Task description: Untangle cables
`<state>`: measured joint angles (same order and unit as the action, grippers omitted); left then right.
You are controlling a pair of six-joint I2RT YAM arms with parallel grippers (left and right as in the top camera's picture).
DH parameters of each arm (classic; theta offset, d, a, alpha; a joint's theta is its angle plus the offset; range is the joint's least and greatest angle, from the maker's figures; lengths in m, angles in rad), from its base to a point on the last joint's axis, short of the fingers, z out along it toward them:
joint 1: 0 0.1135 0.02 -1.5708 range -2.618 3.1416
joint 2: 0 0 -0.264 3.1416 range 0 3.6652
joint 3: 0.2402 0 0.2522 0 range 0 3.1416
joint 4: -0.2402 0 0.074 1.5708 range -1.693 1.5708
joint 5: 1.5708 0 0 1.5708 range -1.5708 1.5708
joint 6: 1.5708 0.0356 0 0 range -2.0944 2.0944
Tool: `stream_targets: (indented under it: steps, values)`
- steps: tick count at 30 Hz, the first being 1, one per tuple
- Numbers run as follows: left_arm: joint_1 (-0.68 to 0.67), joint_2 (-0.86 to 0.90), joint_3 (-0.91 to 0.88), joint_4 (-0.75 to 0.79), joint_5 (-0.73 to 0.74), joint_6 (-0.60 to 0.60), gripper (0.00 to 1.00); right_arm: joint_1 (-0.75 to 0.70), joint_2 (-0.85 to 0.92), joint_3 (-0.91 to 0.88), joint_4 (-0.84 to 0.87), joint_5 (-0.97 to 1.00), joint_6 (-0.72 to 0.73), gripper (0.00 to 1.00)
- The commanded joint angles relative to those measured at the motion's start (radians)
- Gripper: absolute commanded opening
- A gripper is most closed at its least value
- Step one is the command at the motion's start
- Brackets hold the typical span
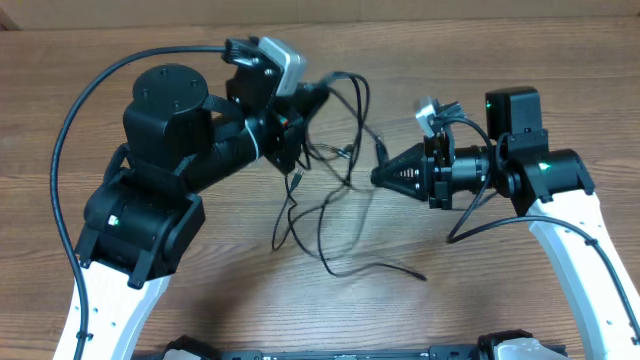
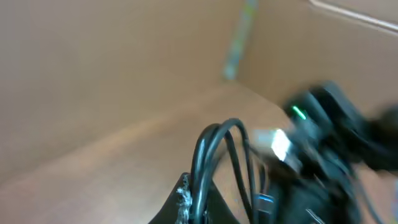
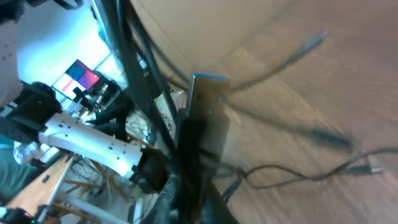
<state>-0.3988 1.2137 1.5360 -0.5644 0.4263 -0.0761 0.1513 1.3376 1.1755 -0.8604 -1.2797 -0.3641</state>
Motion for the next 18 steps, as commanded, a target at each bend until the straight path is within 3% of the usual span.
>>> stream_targets:
  steps: [1,5,9,14,18]
  values:
    - [0.008,-0.051,0.027,0.055,-0.229,-0.014,0.04,-0.003,-0.015,0.01,-0.03,0.128,-0.002,0.64]
    - [0.008,-0.051,0.027,0.061,-0.291,-0.013,0.04,-0.003,-0.015,0.01,-0.042,0.167,-0.002,0.99]
    - [0.007,-0.051,0.027,0.068,-0.264,-0.013,0.04,-0.003,-0.015,0.01,-0.04,0.168,-0.002,1.0]
    - [0.006,-0.05,0.026,0.059,-0.093,-0.006,0.04,-0.003,-0.015,0.01,0.013,0.061,0.01,1.0]
    - [0.005,-0.049,0.026,0.044,0.045,-0.011,0.04,-0.003,-0.015,0.01,0.266,0.003,0.307,1.0]
